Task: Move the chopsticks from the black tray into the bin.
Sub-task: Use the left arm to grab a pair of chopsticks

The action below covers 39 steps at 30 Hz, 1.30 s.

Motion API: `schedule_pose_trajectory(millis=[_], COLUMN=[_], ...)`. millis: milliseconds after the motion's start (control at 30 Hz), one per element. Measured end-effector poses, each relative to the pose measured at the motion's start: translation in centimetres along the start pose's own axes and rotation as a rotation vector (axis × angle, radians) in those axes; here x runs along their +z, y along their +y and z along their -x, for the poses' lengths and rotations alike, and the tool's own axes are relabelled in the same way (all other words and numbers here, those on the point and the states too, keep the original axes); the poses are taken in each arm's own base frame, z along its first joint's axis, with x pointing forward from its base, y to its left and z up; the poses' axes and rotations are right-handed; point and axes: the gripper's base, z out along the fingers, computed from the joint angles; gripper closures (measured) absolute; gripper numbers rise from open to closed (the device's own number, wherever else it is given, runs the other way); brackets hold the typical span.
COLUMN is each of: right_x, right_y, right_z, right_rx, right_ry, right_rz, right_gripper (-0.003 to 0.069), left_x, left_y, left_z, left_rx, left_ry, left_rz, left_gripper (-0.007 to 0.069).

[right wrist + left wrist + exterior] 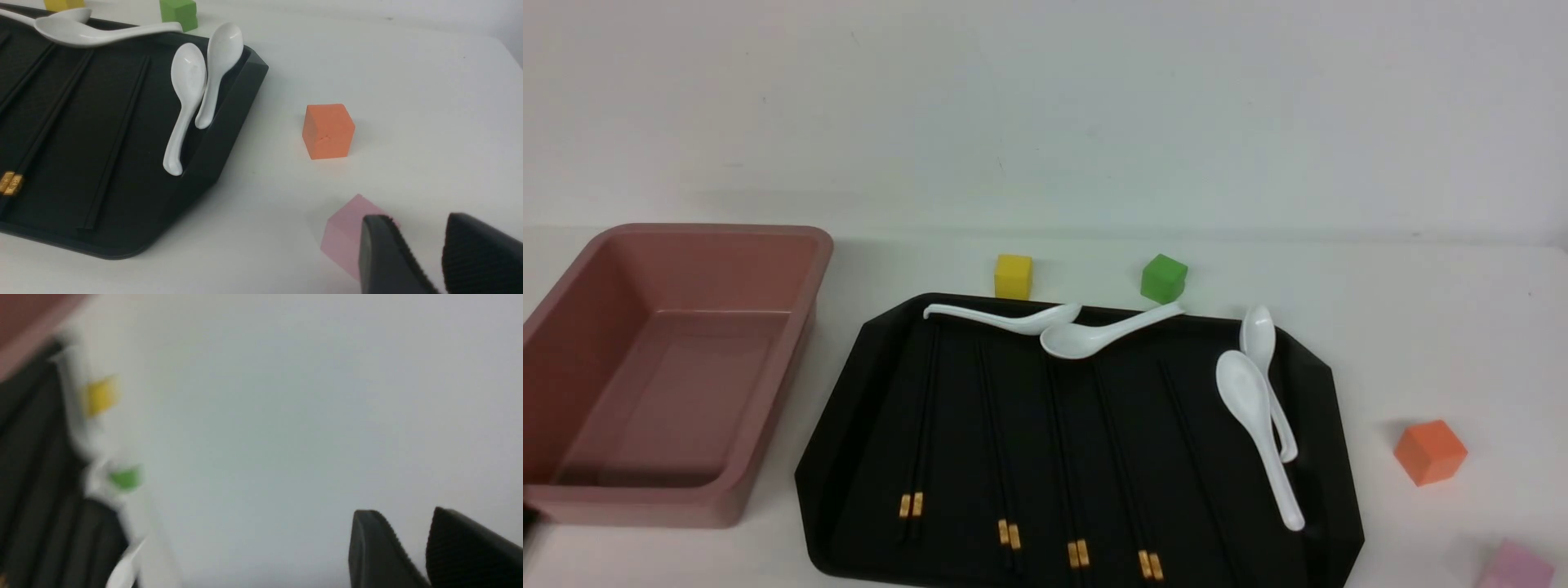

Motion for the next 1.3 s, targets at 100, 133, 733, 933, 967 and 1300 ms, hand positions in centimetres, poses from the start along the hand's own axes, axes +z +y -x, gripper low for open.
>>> schedule_pose_trajectory(millis=[100, 133, 733, 933, 967, 1300], right_x=[0.0, 0.0, 0.0, 0.0, 0.0, 0.0], right_y=[0.0, 0.0, 0.0, 0.0, 0.0, 0.0], right_z=[0.0, 0.0, 0.0, 0.0, 0.0, 0.0], right_rx=[0.001, 0.001, 0.000, 0.000, 0.000, 0.000], right_ry=[0.000, 0.000, 0.000, 0.000, 0.000, 0.000], right_rz=[0.000, 0.000, 0.000, 0.000, 0.000, 0.000], right_gripper=[0.0419, 0.0419, 0.0419, 0.0419, 0.0419, 0.0419], left_x=[0.7, 1.9, 19.2, 23.1, 23.8, 28.3], left_y=[-3.5, -5.2, 6.0, 8.8, 9.0, 10.8], left_z=[0.5, 0.5, -1.7, -5.3, -5.8, -9.5], left_rx=[0.172, 0.307, 0.531, 0.597, 0.626, 0.862], left_ry=[0.002, 0.057, 1.245, 1.244, 1.237, 1.132], left_rz=[-0.026, 0.016, 1.183, 1.272, 1.284, 1.255], left_gripper=[0.0486, 0.0545, 0.0637, 0.0637, 0.0636, 0.0487])
